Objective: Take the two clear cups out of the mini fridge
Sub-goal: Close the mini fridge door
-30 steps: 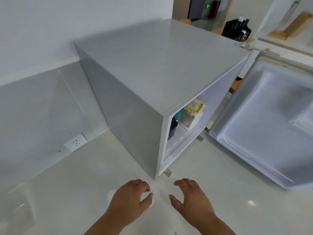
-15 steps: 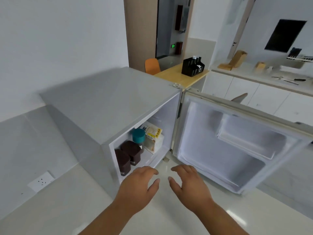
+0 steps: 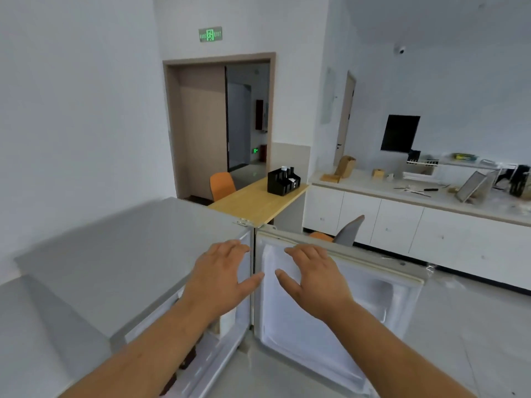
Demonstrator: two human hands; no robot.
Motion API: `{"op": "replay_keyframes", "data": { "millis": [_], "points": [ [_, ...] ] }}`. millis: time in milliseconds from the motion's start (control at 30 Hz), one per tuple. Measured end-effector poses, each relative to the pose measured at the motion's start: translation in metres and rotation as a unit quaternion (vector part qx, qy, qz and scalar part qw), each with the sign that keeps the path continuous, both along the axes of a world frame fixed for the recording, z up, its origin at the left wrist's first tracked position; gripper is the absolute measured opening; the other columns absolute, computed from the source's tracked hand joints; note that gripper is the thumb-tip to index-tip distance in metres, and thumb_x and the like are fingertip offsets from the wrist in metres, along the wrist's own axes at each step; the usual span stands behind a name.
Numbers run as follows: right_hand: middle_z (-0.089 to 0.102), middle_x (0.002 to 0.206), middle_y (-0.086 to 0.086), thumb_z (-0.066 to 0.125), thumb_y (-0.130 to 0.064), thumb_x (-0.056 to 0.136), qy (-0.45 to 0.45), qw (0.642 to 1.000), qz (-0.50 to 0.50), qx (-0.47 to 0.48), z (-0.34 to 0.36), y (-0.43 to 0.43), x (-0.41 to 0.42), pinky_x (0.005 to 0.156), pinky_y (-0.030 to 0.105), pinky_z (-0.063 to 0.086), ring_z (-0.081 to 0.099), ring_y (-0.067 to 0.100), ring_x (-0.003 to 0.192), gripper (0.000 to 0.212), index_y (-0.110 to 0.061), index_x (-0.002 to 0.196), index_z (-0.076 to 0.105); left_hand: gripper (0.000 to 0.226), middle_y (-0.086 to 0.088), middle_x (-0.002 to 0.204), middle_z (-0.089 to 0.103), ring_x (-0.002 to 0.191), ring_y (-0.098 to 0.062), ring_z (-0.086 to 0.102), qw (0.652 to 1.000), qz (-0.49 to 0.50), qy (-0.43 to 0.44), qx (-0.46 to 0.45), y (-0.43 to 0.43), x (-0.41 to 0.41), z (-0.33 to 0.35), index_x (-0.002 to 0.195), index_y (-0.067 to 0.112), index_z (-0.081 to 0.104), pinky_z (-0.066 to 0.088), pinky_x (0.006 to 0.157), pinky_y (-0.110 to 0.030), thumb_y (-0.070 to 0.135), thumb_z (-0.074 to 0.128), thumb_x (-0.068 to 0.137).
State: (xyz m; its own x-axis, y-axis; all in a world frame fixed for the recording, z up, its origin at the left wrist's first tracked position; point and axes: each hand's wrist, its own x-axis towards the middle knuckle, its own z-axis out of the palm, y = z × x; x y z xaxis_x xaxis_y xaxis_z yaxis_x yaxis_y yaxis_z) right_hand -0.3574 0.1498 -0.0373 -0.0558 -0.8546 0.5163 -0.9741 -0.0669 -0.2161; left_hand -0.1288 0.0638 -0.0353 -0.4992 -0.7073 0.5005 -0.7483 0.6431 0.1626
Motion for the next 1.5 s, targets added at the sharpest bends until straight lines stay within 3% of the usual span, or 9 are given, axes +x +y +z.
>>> {"op": "replay_keyframes", "data": {
  "millis": [233, 400, 467, 567, 733, 1033, 1333, 1500],
  "points": [
    [0.050, 0.147, -0.004, 0.032, -0.070, 0.095, 0.052, 0.995, -0.072, 0.043, 0.040, -0.014, -0.056, 0.116, 0.044, 0.032, 0.036, 0.020, 0.138, 0.070, -0.027, 0.148, 0.046, 0.078, 0.000, 0.154, 0.050, 0.137, -0.022, 0.046, 0.996, 0.049, -0.075, -0.029, -0.039, 0.013, 0.031, 0.142, 0.029, 0.053, 0.043, 0.108, -0.043, 0.081, 0.036, 0.087],
    [0.049, 0.149, 0.003, 0.032, -0.068, 0.092, 0.032, 0.985, -0.141, 0.097, 0.039, -0.020, -0.098, 0.115, 0.046, 0.033, 0.038, 0.027, 0.139, 0.073, -0.026, 0.151, 0.041, 0.073, 0.002, 0.150, 0.053, 0.133, -0.022, 0.050, 0.989, 0.086, -0.116, 0.006, -0.065, 0.051, 0.022, 0.138, 0.029, 0.057, 0.045, 0.105, -0.045, 0.079, 0.044, 0.085],
    [0.048, 0.150, 0.006, 0.032, -0.069, 0.092, 0.025, 0.977, -0.171, 0.124, 0.034, -0.020, -0.115, 0.114, 0.048, 0.033, 0.039, 0.030, 0.138, 0.074, -0.026, 0.152, 0.038, 0.067, 0.004, 0.146, 0.055, 0.129, -0.021, 0.051, 0.989, 0.084, -0.110, 0.042, -0.072, 0.064, 0.012, 0.134, 0.030, 0.059, 0.046, 0.103, -0.043, 0.076, 0.047, 0.087],
    [0.048, 0.150, 0.006, 0.032, -0.071, 0.095, 0.006, 0.964, -0.197, 0.178, 0.020, -0.017, -0.140, 0.110, 0.049, 0.038, 0.042, 0.032, 0.136, 0.073, -0.027, 0.153, 0.035, 0.052, 0.008, 0.137, 0.058, 0.123, -0.018, 0.049, 0.990, 0.074, -0.034, 0.114, -0.078, 0.074, 0.002, 0.126, 0.032, 0.060, 0.045, 0.100, -0.039, 0.068, 0.057, 0.089],
    [0.063, 0.124, 0.000, 0.015, -0.078, 0.093, 0.045, 0.948, -0.220, 0.225, 0.003, -0.013, -0.155, 0.087, 0.043, 0.051, 0.058, 0.027, 0.113, 0.069, -0.036, 0.136, 0.049, 0.043, 0.012, 0.130, 0.059, 0.115, -0.012, 0.050, 0.991, 0.067, -0.021, 0.112, -0.085, 0.074, -0.004, 0.125, 0.037, 0.056, 0.049, 0.095, -0.036, 0.060, 0.061, 0.090],
    [0.062, 0.107, -0.003, 0.012, -0.076, 0.095, 0.068, 0.947, -0.245, 0.196, -0.006, -0.004, -0.136, 0.077, 0.042, 0.051, 0.059, 0.024, 0.100, 0.065, -0.035, 0.125, 0.052, 0.038, 0.013, 0.123, 0.061, 0.110, -0.013, 0.053, 0.990, 0.070, -0.002, 0.122, -0.085, 0.074, -0.004, 0.122, 0.038, 0.056, 0.052, 0.093, -0.038, 0.055, 0.063, 0.089],
    [0.064, 0.116, 0.000, 0.011, -0.071, 0.098, 0.058, 0.946, -0.240, 0.211, -0.005, 0.006, -0.119, 0.081, 0.045, 0.052, 0.060, 0.025, 0.102, 0.064, -0.033, 0.136, 0.046, 0.038, 0.009, 0.124, 0.062, 0.110, -0.017, 0.053, 0.989, 0.076, -0.001, 0.129, -0.080, 0.072, 0.000, 0.120, 0.037, 0.057, 0.051, 0.091, -0.040, 0.054, 0.063, 0.087],
    [0.051, 0.147, -0.003, 0.010, -0.062, 0.103, 0.046, 0.951, -0.214, 0.217, -0.004, 0.017, -0.107, 0.084, 0.045, 0.051, 0.058, 0.028, 0.117, 0.058, -0.042, 0.156, 0.022, 0.039, 0.007, 0.124, 0.064, 0.108, -0.017, 0.054, 0.990, 0.072, 0.000, 0.124, -0.082, 0.072, -0.002, 0.121, 0.036, 0.057, 0.051, 0.089, -0.041, 0.055, 0.063, 0.087]
  ]
}}
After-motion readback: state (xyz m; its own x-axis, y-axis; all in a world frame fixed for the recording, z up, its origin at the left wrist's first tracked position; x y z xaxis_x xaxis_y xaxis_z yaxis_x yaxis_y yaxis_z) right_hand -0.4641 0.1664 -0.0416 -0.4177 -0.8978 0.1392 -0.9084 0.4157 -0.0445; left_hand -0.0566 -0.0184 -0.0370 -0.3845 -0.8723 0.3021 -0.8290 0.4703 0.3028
